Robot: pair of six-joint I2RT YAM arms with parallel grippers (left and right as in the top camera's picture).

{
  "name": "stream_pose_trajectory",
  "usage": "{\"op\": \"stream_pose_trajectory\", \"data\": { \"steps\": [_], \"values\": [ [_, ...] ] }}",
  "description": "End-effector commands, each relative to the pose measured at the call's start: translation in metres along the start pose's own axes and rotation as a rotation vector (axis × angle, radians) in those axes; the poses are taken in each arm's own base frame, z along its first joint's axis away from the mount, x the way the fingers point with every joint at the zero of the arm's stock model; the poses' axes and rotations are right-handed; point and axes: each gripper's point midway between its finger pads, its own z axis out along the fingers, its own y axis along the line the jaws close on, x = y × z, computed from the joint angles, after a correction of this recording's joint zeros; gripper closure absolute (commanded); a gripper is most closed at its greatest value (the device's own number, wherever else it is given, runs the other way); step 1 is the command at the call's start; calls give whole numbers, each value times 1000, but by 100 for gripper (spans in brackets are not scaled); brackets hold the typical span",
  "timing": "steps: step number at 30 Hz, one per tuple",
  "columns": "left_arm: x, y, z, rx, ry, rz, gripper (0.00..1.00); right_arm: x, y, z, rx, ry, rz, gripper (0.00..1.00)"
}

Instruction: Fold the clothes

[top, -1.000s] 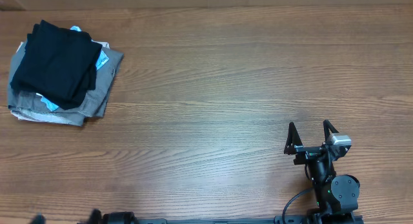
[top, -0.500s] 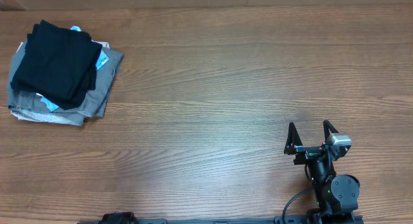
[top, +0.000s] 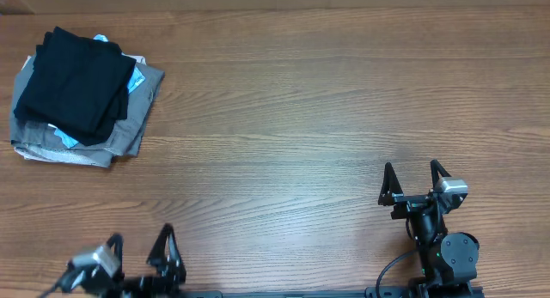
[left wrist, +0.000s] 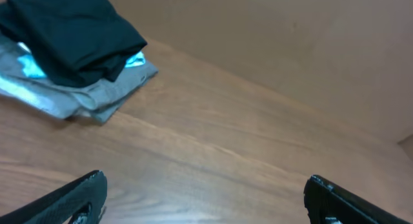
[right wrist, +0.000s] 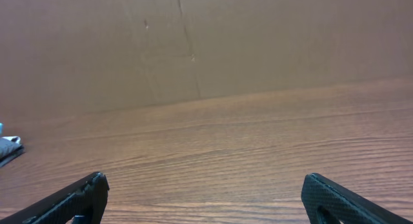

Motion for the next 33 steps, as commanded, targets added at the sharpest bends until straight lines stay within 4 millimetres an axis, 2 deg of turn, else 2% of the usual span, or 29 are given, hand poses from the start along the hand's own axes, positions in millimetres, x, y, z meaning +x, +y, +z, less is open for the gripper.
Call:
{"op": "stream_pose_trajectory", "data": {
  "steps": [1, 7, 13, 22, 30, 33],
  "values": [
    [7, 4, 20, 11, -4, -20, 0, 1, 2, 0, -10, -7, -4, 0],
    [19, 6, 68, 66, -31, -15, 0, 1, 2, 0, -10, -7, -4, 0],
    [21, 5, 102, 135, -119, -20, 0, 1, 2, 0, -10, -7, -4, 0],
    [27, 10, 128, 191, -233, -6, 0, 1, 2, 0, -10, -7, -4, 0],
    [51, 23, 144, 187, -230, 1, 0, 1, 2, 0, -10, -7, -4, 0],
    [54, 26, 145, 166, -222, 54, 0, 1, 2, 0, -10, -7, -4, 0]
  ]
}}
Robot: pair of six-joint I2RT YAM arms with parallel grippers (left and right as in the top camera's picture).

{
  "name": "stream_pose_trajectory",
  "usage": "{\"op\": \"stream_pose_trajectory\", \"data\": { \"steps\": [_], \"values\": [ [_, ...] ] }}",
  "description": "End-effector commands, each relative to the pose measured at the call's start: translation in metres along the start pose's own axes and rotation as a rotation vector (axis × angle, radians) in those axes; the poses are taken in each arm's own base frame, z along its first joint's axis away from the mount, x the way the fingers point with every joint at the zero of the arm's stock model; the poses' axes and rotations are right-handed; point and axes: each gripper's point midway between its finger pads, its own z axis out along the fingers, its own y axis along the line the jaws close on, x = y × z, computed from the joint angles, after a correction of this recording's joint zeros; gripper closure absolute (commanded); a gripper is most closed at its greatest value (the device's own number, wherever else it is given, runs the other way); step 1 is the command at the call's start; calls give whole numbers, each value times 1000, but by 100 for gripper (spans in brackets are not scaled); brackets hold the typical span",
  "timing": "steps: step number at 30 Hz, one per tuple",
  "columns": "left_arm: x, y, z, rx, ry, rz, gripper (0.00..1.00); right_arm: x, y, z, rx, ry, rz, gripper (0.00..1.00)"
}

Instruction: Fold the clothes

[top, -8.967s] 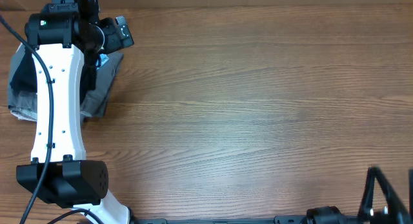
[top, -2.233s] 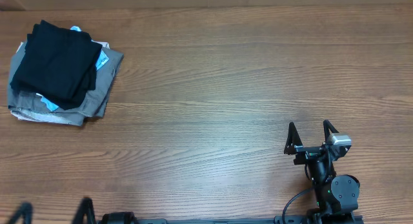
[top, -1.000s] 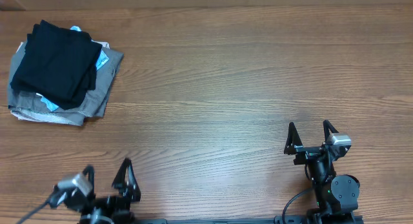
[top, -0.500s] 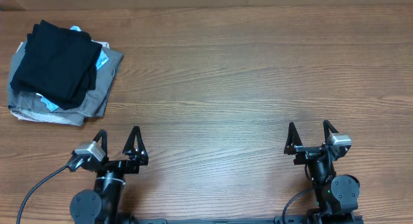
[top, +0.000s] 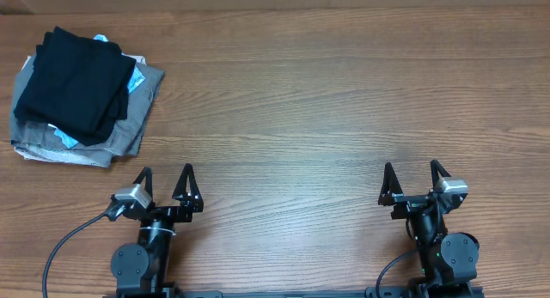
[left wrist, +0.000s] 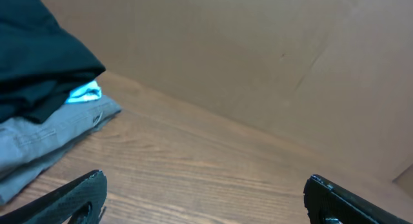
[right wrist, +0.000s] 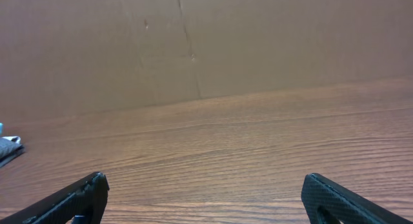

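Observation:
A stack of folded clothes (top: 82, 96) lies at the table's far left corner: a black garment on top, a light blue one under it, grey ones at the bottom. The left wrist view catches its edge, the grey layer (left wrist: 45, 143) under the black one. My left gripper (top: 166, 179) stands open near the front edge, left of centre, with nothing between its fingers. My right gripper (top: 413, 172) stands open near the front right, also with nothing in it. Both are far from the stack.
The wooden table (top: 326, 100) stretches between the stack and the arms. A brown cardboard wall (right wrist: 193, 43) rises behind the far edge. A black cable (top: 60, 251) loops from the left arm's base at the front left.
My left gripper has moved from the bottom edge of the overhead view to a spot farther from the edge and to the right, still open. The right arm and the stack have not moved.

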Motion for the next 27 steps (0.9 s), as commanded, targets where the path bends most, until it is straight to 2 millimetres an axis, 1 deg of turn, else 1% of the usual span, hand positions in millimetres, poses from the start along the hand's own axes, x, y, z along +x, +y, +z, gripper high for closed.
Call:
{"op": "stream_pose_trajectory", "data": {
  "steps": [1, 4, 7, 13, 27],
  "values": [
    [1, -1, 0, 7, -2, 76, 0, 1, 2, 0, -10, -7, -4, 0],
    [6, 1, 0, -1, 18, 172, 0, 1, 2, 0, -10, -7, -4, 0],
    [21, 5, -1, -10, 78, 276, 0, 1, 2, 0, -10, -6, -4, 0],
    [24, -3, -1, 27, 85, 430, 0, 1, 2, 0, -10, -7, -4, 0],
    [25, -5, -1, 32, 86, 440, 0, 1, 2, 0, -10, -7, -4, 0]
  ]
}}
